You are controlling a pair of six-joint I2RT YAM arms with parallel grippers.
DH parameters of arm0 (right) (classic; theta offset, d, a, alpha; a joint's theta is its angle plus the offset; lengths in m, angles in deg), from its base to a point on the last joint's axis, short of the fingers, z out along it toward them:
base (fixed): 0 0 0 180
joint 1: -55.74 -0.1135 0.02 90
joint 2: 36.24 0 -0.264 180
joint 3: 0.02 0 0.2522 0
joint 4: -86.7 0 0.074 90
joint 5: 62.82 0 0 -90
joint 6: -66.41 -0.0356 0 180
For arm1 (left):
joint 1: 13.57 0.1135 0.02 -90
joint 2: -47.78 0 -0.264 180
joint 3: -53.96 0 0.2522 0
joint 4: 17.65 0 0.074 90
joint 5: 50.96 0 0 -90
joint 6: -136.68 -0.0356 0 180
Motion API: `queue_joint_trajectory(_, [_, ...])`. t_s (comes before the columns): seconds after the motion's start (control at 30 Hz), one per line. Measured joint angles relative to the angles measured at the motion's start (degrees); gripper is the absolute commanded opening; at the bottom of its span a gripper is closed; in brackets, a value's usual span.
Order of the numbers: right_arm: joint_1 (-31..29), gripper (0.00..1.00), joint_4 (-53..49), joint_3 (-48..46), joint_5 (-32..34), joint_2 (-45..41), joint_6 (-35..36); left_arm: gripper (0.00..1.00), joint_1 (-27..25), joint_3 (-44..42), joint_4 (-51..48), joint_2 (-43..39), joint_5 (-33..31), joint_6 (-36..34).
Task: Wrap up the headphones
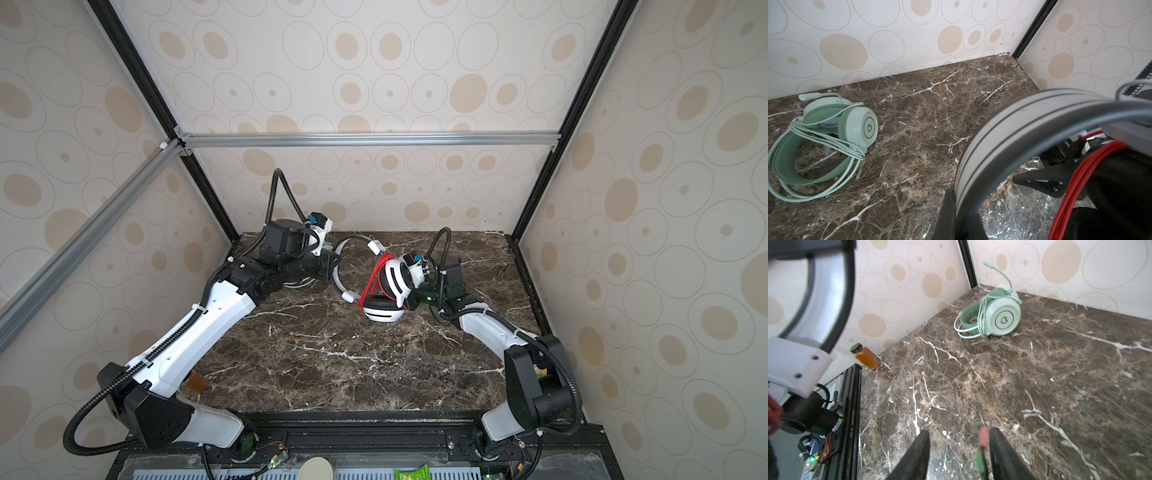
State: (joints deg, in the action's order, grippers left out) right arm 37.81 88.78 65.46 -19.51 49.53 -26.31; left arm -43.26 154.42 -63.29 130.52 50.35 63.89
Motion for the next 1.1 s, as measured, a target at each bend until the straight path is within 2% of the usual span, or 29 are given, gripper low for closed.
queue_joint_trajectory(0.23, [0.0,0.4,10.97,-1.18,-2.97,1.51,-6.91,0.0,0.83,1.4,0.07,0.37,2.36,1.75])
queue_joint_trajectory(0.57, [0.0,0.37,29.92,-5.31,-2.6,8.07,-20.02,0.0,3.06,4.79,1.09,0.96,5.88,5.38])
queue_joint_trajectory(0.8, [0.0,0.35,38.4,-6.54,-2.54,8.98,-24.81,0.0,3.63,5.2,1.57,1.22,7.74,6.64])
queue_joint_trajectory(0.93, [0.0,0.42,43.5,-6.6,-1.95,9.99,-26.91,0.0,3.78,5.2,1.81,1.49,8.28,7.13])
queue_joint_trajectory(1.1, [0.0,0.41,46.75,-7.08,-0.24,11.65,-28.02,0.0,4.0,5.55,1.97,1.53,8.76,7.52])
